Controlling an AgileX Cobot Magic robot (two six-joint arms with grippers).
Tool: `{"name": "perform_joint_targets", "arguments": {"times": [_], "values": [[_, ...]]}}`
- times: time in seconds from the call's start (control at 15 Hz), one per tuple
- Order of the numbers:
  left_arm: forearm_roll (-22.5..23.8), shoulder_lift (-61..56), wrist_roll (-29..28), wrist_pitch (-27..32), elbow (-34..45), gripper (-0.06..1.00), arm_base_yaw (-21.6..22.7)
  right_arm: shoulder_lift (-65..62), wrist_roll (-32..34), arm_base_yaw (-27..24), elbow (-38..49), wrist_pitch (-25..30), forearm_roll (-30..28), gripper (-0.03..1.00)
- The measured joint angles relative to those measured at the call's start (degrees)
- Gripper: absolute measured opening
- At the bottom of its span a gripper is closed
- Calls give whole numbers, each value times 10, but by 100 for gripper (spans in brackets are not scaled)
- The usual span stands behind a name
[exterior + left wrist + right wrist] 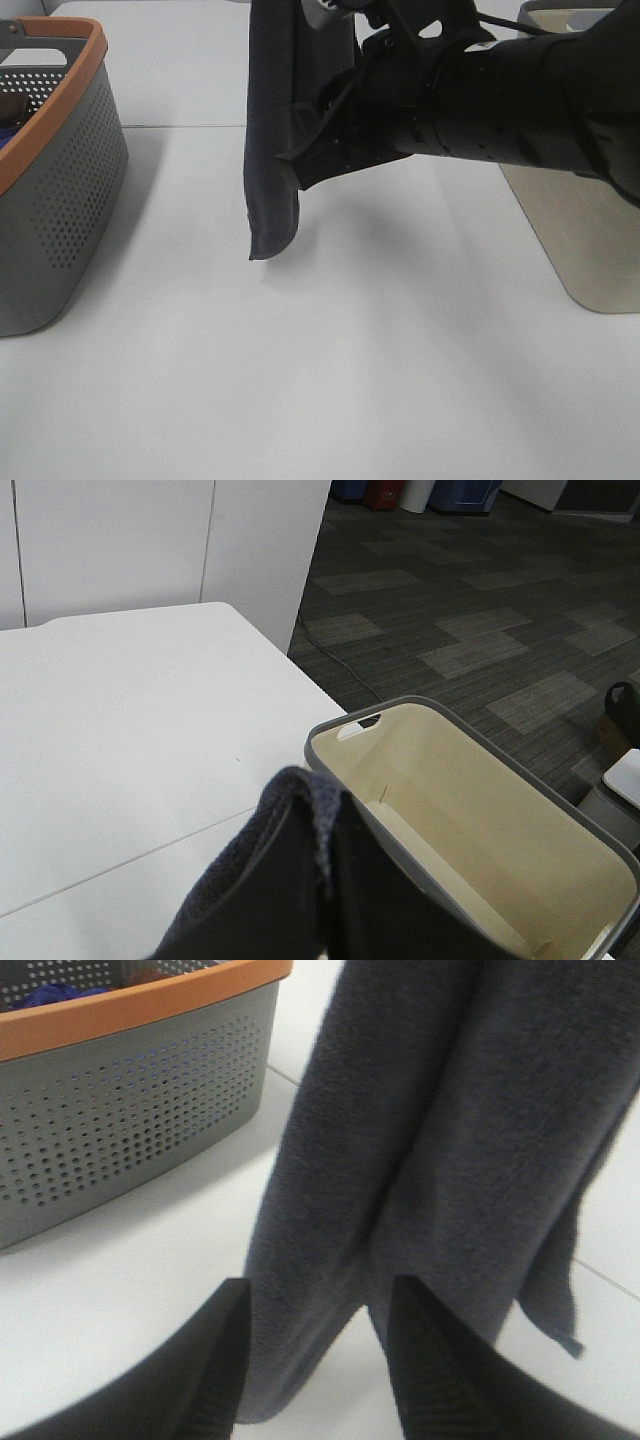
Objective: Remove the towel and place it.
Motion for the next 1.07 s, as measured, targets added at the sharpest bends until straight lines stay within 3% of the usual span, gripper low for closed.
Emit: {"name": "perform_joint_targets", "arguments": {"times": [0.13, 0.27, 0.8, 1.07], "values": [[0, 0, 0, 0, 0, 0, 0, 1, 63, 0, 0, 6, -60, 43], [0, 0, 0, 0, 0, 0, 0, 22, 82, 0, 0, -24, -78, 43], [0, 0, 17, 0, 0, 0, 0, 85, 78, 0, 0, -140, -60, 43], [0, 0, 19, 0, 0, 0, 0, 104, 73, 0, 0, -179, -89, 43]]}}
